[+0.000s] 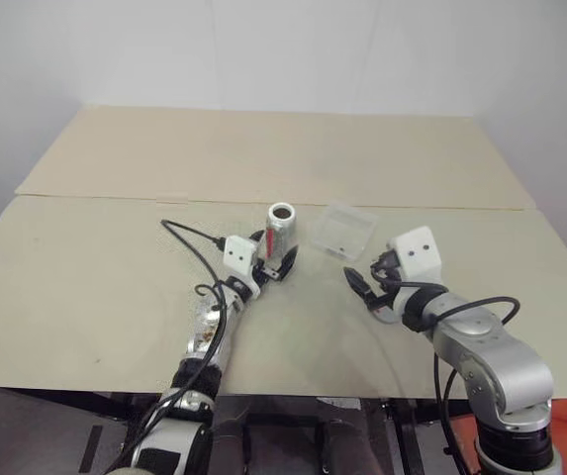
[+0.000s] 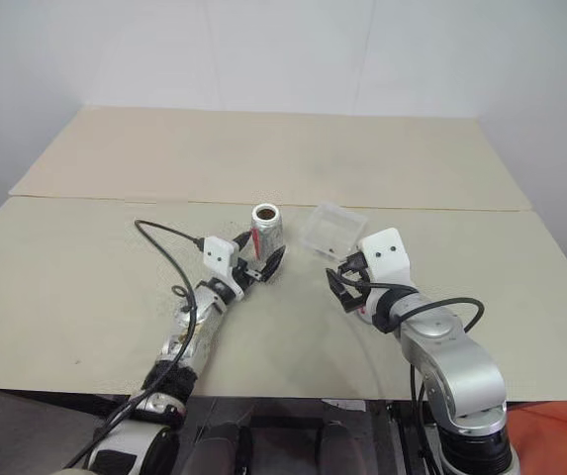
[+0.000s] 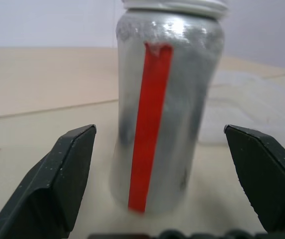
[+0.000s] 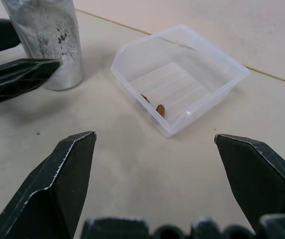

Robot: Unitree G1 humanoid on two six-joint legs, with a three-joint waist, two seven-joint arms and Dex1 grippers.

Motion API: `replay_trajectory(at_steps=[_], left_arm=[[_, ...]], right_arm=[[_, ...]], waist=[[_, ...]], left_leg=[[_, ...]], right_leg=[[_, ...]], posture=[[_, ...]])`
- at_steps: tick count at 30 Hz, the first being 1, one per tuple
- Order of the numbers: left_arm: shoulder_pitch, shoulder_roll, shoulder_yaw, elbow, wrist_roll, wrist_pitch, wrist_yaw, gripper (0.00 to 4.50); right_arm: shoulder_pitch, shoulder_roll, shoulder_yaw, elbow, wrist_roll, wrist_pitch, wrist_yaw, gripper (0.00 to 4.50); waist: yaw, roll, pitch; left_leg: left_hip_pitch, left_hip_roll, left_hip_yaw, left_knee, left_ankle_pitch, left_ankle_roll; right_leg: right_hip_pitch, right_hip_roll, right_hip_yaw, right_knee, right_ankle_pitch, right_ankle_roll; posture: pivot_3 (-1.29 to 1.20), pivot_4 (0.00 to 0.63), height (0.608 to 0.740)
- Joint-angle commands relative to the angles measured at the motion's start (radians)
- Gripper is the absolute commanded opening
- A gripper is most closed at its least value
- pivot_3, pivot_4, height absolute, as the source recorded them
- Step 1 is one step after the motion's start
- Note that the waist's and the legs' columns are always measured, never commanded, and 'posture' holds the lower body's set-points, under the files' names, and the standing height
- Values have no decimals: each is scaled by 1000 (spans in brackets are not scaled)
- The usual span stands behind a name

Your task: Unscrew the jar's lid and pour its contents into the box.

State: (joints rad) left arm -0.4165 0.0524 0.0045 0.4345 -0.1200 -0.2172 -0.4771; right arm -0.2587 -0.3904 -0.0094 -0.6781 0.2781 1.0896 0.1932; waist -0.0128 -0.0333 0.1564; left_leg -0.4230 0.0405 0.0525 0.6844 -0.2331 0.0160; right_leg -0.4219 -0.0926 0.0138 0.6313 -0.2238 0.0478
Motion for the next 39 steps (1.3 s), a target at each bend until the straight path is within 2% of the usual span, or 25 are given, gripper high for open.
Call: replay_trajectory(at_steps=[1, 5, 9, 11, 17, 19, 22, 26, 29, 39], left_arm=[[75, 34, -21, -201, -18, 68, -17, 4485], [203, 108, -10, -435, -45, 175, -31, 4485], [328, 268, 14, -649, -196, 255, -220, 4485], [360, 361, 42, -703, -244, 263, -301, 4485], [364, 521, 181, -770, -422, 379, -381, 4485], [392, 596, 234, -782, -455, 393, -445, 4485], [431, 661, 288, -802, -496, 427, -484, 4485], [486, 714, 362, -826, -552, 499, -494, 4485], [498, 731, 379, -829, -527, 496, -487, 4485], [481, 760, 416, -834, -539, 540, -469, 4485]], right_arm=[[-12, -9, -19, -19, -1, -34, 10, 4500], [-16, -25, -16, -27, 3, -37, 33, 4500], [22, -99, -77, -48, 44, -93, 140, 4500], [54, -153, -149, -40, 86, -151, 230, 4500], [161, -328, -415, 25, 299, -363, 632, 4500], [204, -420, -473, 80, 315, -422, 770, 4500], [248, -507, -509, 131, 321, -478, 877, 4500], [277, -570, -522, 193, 271, -548, 915, 4500], [296, -584, -530, 211, 259, -589, 934, 4500], [320, -576, -519, 218, 249, -653, 936, 4500]], waist=[[0, 0, 0], [0, 0, 0], [-1, 0, 0], [4, 1, 0], [11, 1, 0], [11, 1, 0], [6, 1, 0], [2, 0, 0], [3, 1, 0], [14, 0, 0]], left_leg=[[0, 0, 0, 0, 0, 0], [1, 1, 0, 0, 0, 0], [1, 2, 1, 0, 0, 0], [1, 3, 1, 0, 0, 0], [2, 3, 2, 0, 0, 0], [3, 4, 3, 0, 0, 0], [4, 4, 5, -2, 0, 0], [7, 5, 7, -3, 0, 0], [7, 5, 7, -3, 0, 0], [7, 5, 8, -3, 0, 0]], right_leg=[[0, 0, 0, 0, 0, 0], [0, 0, 0, 0, 0, 0], [0, 1, 0, 0, 0, -1], [0, 1, 0, 0, 0, -1], [2, 1, 0, -2, 0, -2], [2, 2, 0, -2, 0, -2], [2, 2, 1, -2, 0, -2], [3, 2, 2, -1, -1, -3], [3, 2, 2, -1, -2, -4], [3, 2, 3, -2, -2, -4]], posture=[[0, 150, 740], [0, 150, 740], [0, 150, 740], [0, 150, 740], [0, 150, 740], [0, 150, 740], [0, 150, 740], [0, 150, 740], [0, 150, 740], [0, 150, 740]])
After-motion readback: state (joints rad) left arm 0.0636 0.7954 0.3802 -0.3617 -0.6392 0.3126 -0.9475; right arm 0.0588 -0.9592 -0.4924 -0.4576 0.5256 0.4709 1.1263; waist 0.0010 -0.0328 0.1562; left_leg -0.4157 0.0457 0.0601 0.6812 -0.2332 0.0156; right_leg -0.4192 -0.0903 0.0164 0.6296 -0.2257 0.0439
